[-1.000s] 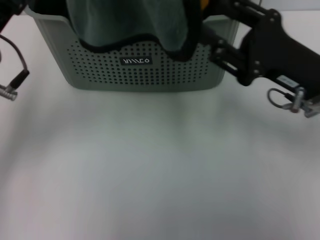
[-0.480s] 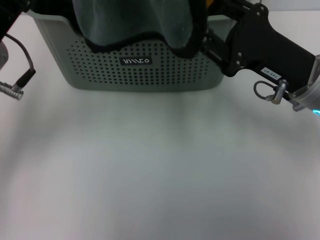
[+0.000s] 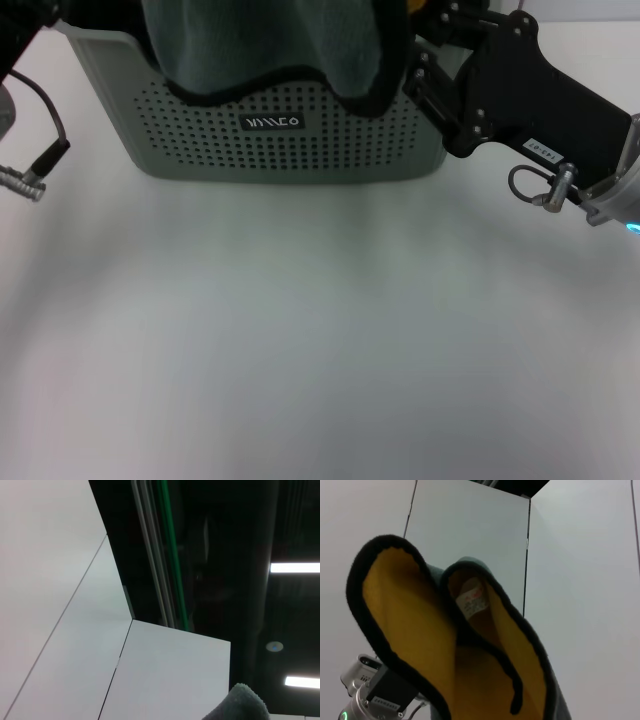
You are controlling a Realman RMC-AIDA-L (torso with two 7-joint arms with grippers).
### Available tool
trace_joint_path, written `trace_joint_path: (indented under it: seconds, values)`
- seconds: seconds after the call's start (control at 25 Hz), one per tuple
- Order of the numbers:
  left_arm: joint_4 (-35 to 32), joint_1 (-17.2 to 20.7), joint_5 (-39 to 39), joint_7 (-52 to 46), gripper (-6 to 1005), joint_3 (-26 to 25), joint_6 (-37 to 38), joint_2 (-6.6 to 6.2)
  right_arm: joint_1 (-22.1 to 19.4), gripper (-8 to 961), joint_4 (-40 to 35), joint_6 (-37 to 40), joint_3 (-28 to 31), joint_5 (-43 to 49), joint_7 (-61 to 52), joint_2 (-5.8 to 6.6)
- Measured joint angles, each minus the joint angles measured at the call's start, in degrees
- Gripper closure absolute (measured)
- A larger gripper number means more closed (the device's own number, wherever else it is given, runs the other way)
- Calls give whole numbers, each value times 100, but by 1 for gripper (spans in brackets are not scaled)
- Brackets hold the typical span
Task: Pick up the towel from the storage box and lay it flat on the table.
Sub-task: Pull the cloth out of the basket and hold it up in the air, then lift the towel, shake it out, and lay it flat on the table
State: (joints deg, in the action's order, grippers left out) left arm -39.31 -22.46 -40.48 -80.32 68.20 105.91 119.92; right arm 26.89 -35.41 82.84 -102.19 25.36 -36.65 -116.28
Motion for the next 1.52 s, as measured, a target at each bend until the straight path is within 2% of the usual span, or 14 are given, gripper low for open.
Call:
trace_joint_path:
  seconds: [0.24,0.68,1.04,1.2,1.32,1.4,1.52]
  values:
    - [21,11,-66,-13,960,0,0,-3,0,771,-51,20,-2,-2,14,0]
    - [109,55,-89,18,959,-13,0,1,-30,788,-65,38,-3,12,21,0]
    - [216,55,-296,36,959,-16,-2,-4,-89,944,-181,68,2,21,96,22]
    - [810,41,-715,259,959,-57,-67,-36,-212,946,-720,13,59,194,-177,77]
    - [1738,29,-1023,881,958,-61,-244,-82,-384,946,-1378,-163,236,483,-399,100]
    - [2291,11,-1212,1448,958,-57,-497,-61,-519,945,-1871,-343,407,762,-597,105]
    - [2687,6,-1445,2116,958,-14,-938,16,-601,945,-2457,-624,675,1228,-1019,103]
